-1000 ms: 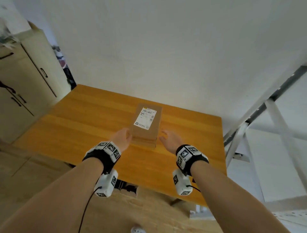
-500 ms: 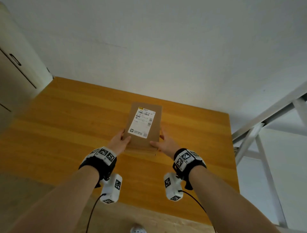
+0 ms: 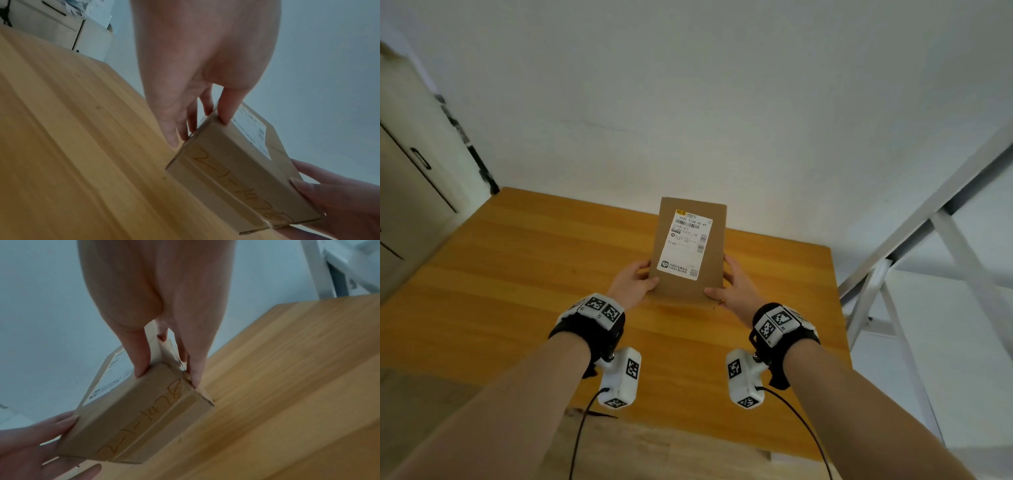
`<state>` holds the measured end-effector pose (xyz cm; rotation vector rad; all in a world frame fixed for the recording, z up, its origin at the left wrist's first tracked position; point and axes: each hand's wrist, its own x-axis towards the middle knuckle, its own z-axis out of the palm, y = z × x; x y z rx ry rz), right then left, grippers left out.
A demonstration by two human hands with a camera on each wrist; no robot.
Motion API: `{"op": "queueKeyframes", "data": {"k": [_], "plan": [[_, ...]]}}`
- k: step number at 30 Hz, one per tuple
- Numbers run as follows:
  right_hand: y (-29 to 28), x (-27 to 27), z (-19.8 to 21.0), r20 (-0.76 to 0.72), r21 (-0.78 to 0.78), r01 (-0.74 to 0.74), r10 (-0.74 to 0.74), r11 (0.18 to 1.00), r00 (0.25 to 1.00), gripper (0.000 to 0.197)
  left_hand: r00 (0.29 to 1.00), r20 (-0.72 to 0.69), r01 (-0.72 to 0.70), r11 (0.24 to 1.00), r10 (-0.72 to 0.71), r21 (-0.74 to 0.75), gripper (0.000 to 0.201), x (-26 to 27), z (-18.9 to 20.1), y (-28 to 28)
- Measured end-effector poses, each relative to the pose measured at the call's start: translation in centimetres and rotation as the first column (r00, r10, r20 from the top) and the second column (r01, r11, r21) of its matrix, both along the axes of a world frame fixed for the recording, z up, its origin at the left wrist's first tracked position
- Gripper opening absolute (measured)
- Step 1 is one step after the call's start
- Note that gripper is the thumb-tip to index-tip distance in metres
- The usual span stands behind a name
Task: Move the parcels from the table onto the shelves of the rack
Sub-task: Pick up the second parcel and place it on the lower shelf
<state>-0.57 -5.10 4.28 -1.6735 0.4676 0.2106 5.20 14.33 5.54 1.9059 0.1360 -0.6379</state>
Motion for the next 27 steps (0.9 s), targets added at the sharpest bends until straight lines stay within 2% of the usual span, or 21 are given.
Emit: {"op": "queueKeyframes", "data": {"k": [4,12,21,27], "plan": [[-1.3,-1.7,3.6,0.085,0.025,0.023,-0.025,0.999,0.996,0.093,0.995,0.095,0.019,1.0,-0.017,-0.019,0.05,-1.8,3.8,-0.8],[-2.5,-6.1,9.4,0.26,-0.02,0.051,-0.044,0.998,0.965,0.101,0.968,0.24,0.103,0.991,-0.079,-0.086,0.076,-6.5,10.2,-2.2],[-2.6,-12.7,13.8,0.343,0.0,0.032,-0.031,0.999,0.939,0.101,0.924,0.373,0.103,0.994,-0.079,-0.044,0.072,-13.5,14.9,-2.0],[-3.0,-19.7,16.2,0.354,-0.011,0.041,-0.034,0.999,0.934,0.099,0.902,0.421,0.127,0.991,-0.098,-0.043,0.068,-20.1,17.0,-2.2]]}}
